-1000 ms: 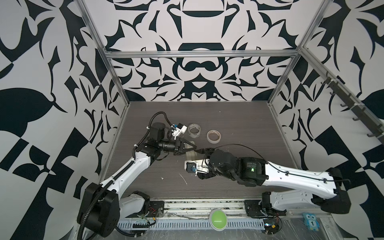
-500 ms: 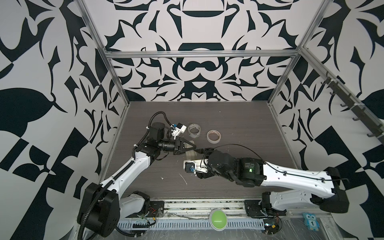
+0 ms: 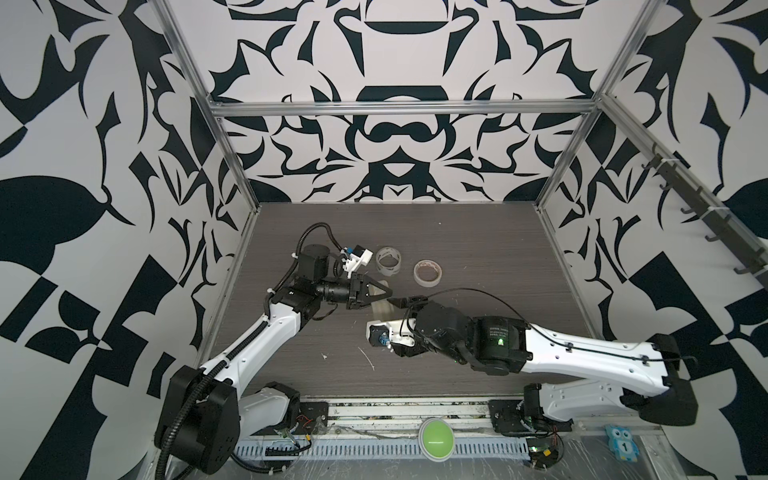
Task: Load the batteries into the remote control
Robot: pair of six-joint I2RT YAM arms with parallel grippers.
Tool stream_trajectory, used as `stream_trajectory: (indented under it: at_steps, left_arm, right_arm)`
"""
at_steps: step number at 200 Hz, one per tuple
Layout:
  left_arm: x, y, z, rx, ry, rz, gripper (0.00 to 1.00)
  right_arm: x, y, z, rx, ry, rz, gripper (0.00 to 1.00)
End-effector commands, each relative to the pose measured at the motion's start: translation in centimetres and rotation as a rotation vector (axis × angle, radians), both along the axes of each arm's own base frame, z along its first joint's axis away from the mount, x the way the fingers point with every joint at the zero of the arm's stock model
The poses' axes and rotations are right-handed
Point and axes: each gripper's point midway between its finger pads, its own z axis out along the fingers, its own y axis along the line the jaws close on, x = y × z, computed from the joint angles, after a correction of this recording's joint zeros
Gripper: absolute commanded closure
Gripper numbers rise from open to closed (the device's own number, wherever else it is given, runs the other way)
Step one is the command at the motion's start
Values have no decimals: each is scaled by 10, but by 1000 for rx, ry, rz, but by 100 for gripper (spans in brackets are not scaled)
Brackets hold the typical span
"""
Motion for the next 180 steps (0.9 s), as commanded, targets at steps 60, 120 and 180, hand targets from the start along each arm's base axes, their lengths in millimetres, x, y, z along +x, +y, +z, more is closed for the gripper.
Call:
stream_trajectory:
  at_steps: [60, 120, 180]
  left_arm:
    - [-6, -2, 12, -29, -14, -43, 100]
    - [-5, -2, 12, -30, -14, -45, 100]
    - [-5, -2, 12, -30, -14, -45, 100]
  right_arm:
    - [10, -1, 24, 79, -57, -46, 28]
    - [10, -2, 26, 85, -66, -44, 29]
    - [10, -3, 29, 96, -71, -41, 29]
